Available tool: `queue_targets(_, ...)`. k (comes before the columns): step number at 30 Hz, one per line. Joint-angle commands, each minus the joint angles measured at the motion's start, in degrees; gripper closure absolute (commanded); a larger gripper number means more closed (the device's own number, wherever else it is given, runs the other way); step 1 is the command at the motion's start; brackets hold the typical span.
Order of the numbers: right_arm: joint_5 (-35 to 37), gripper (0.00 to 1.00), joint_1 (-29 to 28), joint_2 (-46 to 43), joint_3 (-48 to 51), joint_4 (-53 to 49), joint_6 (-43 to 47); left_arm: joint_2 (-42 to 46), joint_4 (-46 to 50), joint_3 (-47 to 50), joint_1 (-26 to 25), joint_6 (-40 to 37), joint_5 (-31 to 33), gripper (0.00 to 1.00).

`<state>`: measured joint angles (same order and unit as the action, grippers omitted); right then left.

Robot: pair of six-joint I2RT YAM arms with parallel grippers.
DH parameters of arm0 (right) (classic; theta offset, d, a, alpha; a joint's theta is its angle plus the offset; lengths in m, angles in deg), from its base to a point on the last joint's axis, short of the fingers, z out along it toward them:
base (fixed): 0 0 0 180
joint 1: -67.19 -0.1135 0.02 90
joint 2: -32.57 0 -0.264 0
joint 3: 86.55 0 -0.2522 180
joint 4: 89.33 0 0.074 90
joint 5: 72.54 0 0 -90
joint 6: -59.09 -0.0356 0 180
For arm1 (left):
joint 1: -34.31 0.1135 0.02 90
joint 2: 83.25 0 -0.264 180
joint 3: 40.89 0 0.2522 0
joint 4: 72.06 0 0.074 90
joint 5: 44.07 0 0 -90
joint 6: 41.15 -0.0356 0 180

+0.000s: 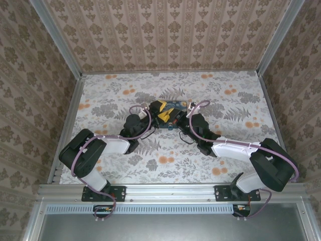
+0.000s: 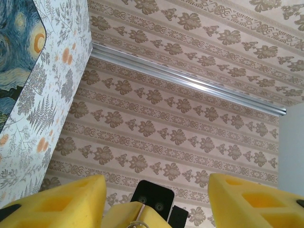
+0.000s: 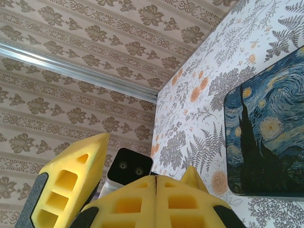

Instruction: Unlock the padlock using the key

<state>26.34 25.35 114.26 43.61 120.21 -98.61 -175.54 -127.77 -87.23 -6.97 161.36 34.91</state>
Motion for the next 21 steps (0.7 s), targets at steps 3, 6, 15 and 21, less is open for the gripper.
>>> queue_targets(3, 1.91, 1.0, -0.02, -1.62, 0.7, 0.45, 0.17, -0.14, -2.42, 0.27, -0.36, -1.41, 0.81, 0.46)
queue_targets(6, 2.01, 1.0, -0.01, -1.62, 0.74, 0.64, 0.2, -0.2, -2.34, 0.44, -0.36, -1.67, 1.01, 0.48)
queue_targets(15, 2.41, 1.0, -0.06, -1.62, 1.01, 0.92, 0.08, -0.53, -1.89, 0.78, -0.45, -2.22, 1.45, 0.59)
queue_targets(21, 2.45, 1.0, -0.06, -1.62, 1.09, 1.14, -0.01, -0.64, -1.53, 1.05, -0.48, -2.56, 1.7, 0.64)
